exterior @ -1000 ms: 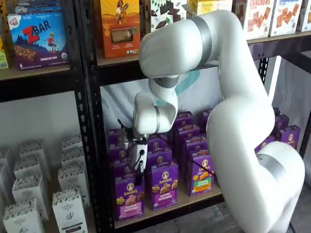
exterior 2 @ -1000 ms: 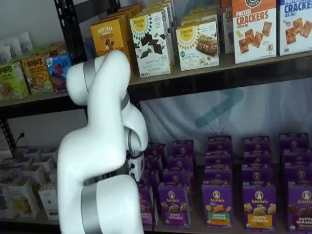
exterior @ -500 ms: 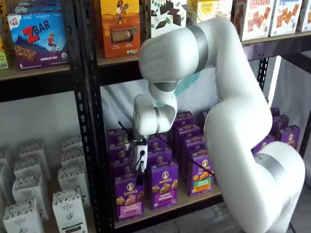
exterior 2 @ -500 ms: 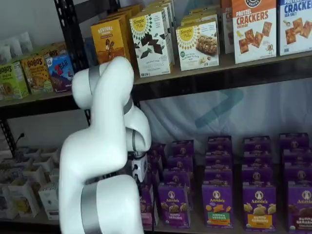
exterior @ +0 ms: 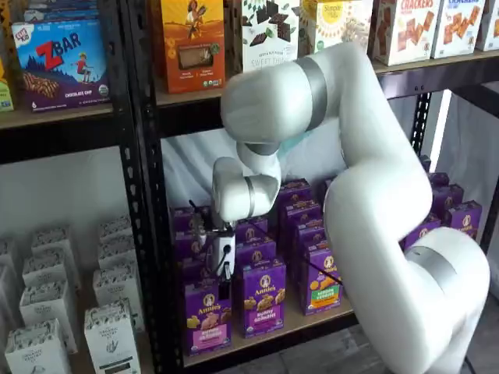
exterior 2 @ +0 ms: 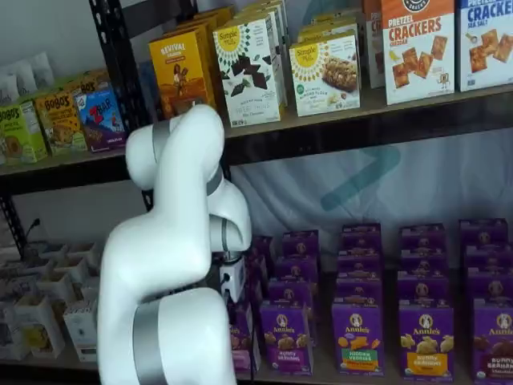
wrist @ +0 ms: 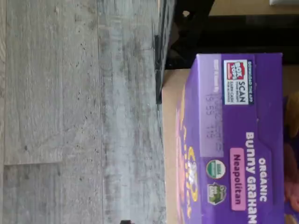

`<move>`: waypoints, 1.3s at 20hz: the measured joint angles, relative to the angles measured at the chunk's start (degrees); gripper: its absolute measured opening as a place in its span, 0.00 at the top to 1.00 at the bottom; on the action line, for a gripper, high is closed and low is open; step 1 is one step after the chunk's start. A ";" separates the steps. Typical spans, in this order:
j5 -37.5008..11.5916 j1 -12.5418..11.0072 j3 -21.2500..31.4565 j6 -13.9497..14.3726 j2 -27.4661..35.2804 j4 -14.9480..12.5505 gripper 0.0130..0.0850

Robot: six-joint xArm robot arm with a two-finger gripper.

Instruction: Pick up the purple box with a pink patch in the middle, on the bottom shelf, the first box from the left

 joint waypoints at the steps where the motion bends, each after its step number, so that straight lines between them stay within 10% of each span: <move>1: 0.06 -0.03 -0.51 0.37 0.47 -0.44 0.00; 26: 2.57 0.34 -10.48 5.95 10.19 -6.27 0.06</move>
